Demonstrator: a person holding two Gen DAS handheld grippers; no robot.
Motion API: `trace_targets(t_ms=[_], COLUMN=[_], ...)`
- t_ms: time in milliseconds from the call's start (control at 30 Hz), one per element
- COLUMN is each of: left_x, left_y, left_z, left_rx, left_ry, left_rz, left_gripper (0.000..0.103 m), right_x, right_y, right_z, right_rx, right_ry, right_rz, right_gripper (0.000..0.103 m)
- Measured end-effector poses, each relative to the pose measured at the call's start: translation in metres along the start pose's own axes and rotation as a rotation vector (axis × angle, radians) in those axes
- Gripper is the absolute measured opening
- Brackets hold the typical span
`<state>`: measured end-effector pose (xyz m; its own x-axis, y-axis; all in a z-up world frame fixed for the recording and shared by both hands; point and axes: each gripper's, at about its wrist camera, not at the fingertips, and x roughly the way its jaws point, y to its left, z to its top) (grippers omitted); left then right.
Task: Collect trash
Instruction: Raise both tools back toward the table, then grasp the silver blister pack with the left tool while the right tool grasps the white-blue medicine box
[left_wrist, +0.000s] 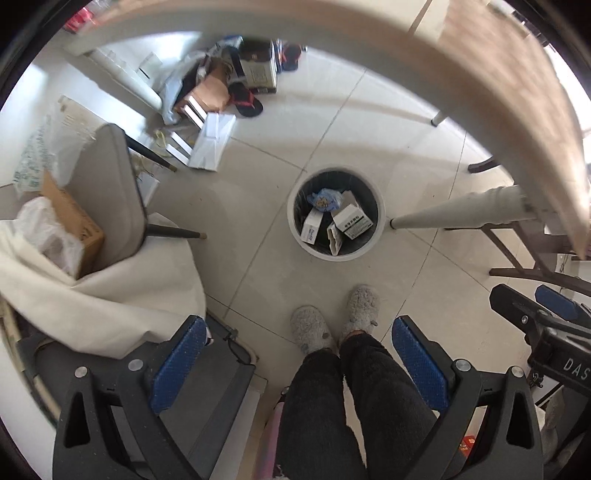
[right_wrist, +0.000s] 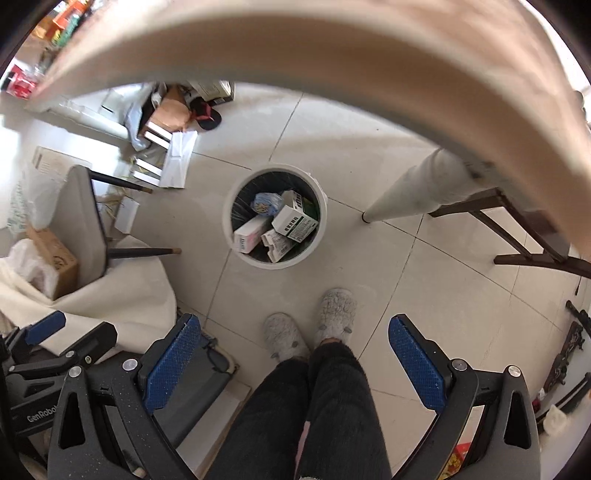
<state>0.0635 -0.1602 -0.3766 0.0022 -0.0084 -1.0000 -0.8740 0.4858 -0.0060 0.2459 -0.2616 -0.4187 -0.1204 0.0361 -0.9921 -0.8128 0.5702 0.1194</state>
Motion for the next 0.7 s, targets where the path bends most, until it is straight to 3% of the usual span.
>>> trace_targets(t_ms=[200, 367, 533, 700], left_x=[-0.079, -0.132, -0.170, -0.187], left_y=[0.004, -0.001, -0.016, -0.049], left_z=[-0.004, 0.022, 0.077, 0.150], left_rx=[-0.009, -0.012, -0.027, -0.024], left_ry=[-0.108, -0.233, -0.320, -0.329], left_rz=[0.021, 0.057, 0.059, 0.052], left_gripper=[0.103, 0.103, 0.103, 0.103], right_x=[-0.080, -0.149, -0.205, -0.236], right_y=[0.006, 0.009, -0.011, -0.050], right_z=[-0.012, -0.005, 0.033, 0.100], right_rx=[0.021, 0.044, 0.125, 0.193], right_ry=[-0.018, -0.085, -0.176, -0.236], right_rz=[0.057, 0.121, 0.167, 0.159], right_gripper=[0.103, 0.103, 0.103, 0.103])
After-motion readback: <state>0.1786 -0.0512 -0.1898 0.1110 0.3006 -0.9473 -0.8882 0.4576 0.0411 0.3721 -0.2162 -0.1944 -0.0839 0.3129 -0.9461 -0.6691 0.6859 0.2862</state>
